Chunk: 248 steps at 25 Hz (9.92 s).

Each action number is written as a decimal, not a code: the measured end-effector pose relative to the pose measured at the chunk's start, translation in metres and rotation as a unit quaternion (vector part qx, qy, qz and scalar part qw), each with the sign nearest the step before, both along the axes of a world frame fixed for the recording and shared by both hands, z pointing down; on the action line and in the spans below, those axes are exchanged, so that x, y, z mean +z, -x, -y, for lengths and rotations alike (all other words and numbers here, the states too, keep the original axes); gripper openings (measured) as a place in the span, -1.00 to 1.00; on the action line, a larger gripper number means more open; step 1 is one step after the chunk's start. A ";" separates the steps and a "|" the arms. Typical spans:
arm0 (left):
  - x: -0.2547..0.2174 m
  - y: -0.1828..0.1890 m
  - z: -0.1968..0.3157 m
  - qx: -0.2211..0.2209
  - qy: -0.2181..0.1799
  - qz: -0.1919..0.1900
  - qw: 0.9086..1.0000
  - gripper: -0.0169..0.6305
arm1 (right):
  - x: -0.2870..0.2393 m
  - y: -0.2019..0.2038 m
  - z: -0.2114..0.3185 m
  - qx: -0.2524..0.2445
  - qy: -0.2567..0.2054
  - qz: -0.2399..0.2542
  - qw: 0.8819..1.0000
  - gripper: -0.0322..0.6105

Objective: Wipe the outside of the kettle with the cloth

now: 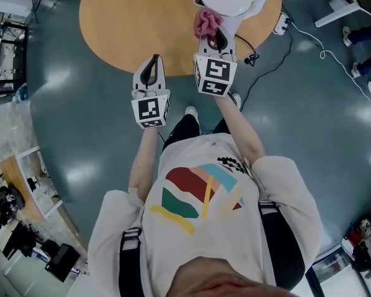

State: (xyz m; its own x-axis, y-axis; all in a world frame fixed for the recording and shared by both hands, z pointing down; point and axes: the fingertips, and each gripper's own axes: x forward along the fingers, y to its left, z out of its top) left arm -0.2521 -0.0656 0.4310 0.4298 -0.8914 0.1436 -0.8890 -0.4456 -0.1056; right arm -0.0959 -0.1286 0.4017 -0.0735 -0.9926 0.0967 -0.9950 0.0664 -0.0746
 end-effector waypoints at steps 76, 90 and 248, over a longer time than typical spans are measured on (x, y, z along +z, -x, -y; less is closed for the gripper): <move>-0.081 -0.153 0.110 0.230 -0.122 -0.009 0.965 -0.52 | 0.127 -0.010 0.001 -0.091 0.025 -0.169 0.981 -0.75; -0.092 -0.147 0.110 0.200 -0.115 -0.046 0.972 -0.52 | 0.113 -0.072 -0.019 -0.055 0.028 -0.145 0.988 -0.75; 0.004 -0.061 0.068 0.235 0.062 -0.127 0.962 -0.01 | 0.135 -0.014 0.028 -0.194 0.079 -0.533 0.820 -0.75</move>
